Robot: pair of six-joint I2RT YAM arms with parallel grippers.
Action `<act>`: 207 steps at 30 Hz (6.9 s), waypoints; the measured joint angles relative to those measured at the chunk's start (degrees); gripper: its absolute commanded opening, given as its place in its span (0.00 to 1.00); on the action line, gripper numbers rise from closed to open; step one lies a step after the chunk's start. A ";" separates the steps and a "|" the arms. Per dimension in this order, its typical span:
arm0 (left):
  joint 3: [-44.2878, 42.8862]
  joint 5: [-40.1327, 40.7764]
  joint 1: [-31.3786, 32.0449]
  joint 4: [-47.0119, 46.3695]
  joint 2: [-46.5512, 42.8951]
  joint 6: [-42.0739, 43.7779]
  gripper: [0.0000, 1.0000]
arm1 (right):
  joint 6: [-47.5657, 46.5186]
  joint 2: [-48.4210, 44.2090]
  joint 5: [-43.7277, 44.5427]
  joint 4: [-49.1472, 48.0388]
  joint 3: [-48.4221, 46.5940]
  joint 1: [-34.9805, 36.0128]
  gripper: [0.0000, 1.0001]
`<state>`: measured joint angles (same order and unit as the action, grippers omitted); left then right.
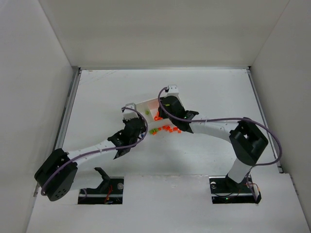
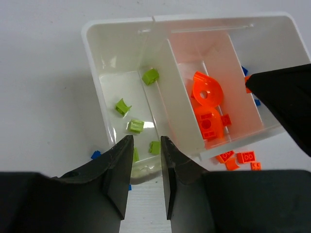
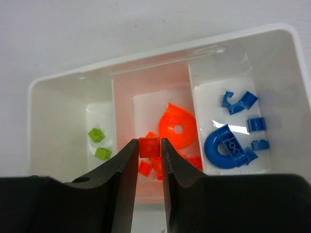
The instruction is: Sort the legos into containers by color
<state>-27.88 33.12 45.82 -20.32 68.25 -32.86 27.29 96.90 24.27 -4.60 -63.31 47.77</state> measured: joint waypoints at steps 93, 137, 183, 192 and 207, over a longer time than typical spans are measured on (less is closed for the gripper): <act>-7.91 -5.95 3.93 -1.81 24.02 0.22 0.19 | 7.72 -12.92 -4.50 -6.67 24.50 2.56 0.38; -17.57 -11.13 -13.16 -0.66 20.48 0.96 0.34 | 7.10 4.98 -5.07 -7.65 13.75 6.01 0.40; -4.11 -4.98 4.85 -1.84 15.17 -4.04 0.32 | -2.16 2.16 -3.82 -0.61 -2.95 -2.05 0.37; -5.95 -4.79 5.11 -2.45 19.34 -4.28 0.29 | -3.15 -0.48 -3.87 -1.25 -0.44 -2.05 0.43; -9.86 -5.90 3.37 -2.40 25.77 -3.02 0.32 | -1.22 -12.39 -3.23 -2.99 13.57 -0.76 0.43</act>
<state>-37.74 27.22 49.19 -22.72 94.02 -35.88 26.06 84.51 21.04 -7.60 -49.74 47.00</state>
